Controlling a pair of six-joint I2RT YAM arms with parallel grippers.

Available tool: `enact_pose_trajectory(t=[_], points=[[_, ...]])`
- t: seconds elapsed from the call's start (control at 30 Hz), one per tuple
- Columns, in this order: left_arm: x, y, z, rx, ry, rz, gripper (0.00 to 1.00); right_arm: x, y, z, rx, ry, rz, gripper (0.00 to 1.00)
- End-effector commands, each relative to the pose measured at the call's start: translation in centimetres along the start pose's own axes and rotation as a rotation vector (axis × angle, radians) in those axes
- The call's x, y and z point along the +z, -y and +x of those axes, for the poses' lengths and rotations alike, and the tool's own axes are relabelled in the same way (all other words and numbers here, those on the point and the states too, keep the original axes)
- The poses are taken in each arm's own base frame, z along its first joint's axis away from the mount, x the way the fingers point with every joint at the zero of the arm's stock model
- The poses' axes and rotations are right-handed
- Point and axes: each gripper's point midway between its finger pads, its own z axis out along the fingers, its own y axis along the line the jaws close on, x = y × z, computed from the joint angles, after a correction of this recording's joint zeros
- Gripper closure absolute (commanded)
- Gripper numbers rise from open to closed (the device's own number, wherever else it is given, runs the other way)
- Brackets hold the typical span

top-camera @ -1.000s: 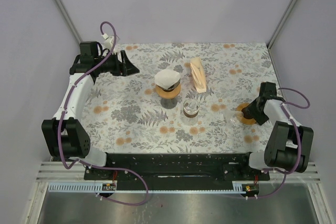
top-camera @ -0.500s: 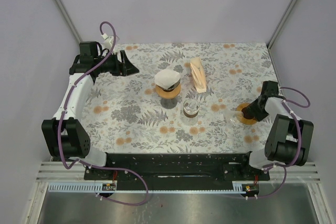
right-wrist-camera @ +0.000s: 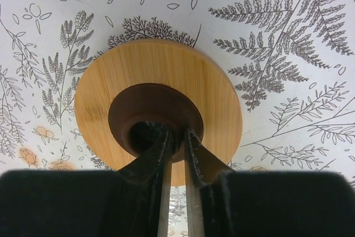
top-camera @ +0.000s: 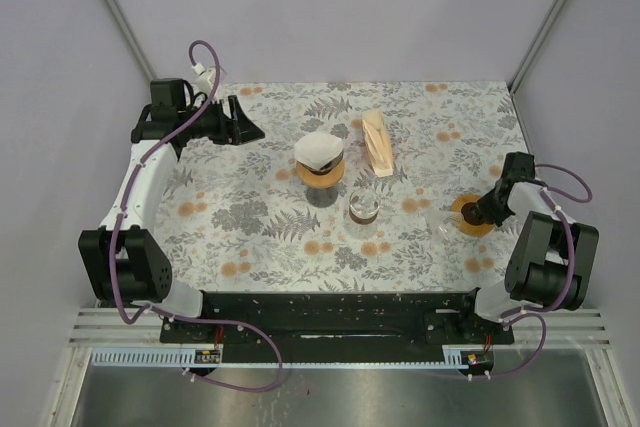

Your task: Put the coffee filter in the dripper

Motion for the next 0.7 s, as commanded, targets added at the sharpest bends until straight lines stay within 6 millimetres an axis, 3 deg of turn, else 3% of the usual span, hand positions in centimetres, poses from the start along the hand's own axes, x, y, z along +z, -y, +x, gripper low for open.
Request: enact_pose_trajectory(t=[0.0, 0.1, 0.2, 0.33, 0.43, 0.57, 0.67], points=[[-1.2, 1.7, -1.7, 0.065, 0.062, 0.033, 0.27, 1.2, -0.5, 1.2, -0.002, -0.057, -0.045, 1.0], [-1.3, 1.7, -1.7, 0.063, 0.063, 0.032, 0.27, -0.2, -1.4, 0.0, -0.03, -0.008, -0.092, 1.0], [-1.3, 1.8, -1.8, 0.064, 0.064, 0.037, 0.27, -3.3, -2.5, -2.7, -0.059, 0.113, -0.153, 1.0], [-1.5, 2.4, -2.4, 0.071, 0.074, 0.054, 0.27, -10.5, -3.7, -8.0, -0.048, 0.382, -0.232, 1.0], [-1.8, 3.3, -3.1, 0.094, 0.081, 0.067, 0.27, -15.2, -4.8, -10.2, -0.046, 0.516, -0.31, 1.0], [-2.6, 5.7, -4.5, 0.163, 0.087, 0.104, 0.27, -20.8, -7.7, -11.5, -0.122, 0.639, -0.435, 1.0], [-2.8, 9.2, -5.1, 0.23, 0.085, 0.162, 0.25, -24.7, -11.1, -10.3, -0.222, 0.687, -0.555, 1.0]])
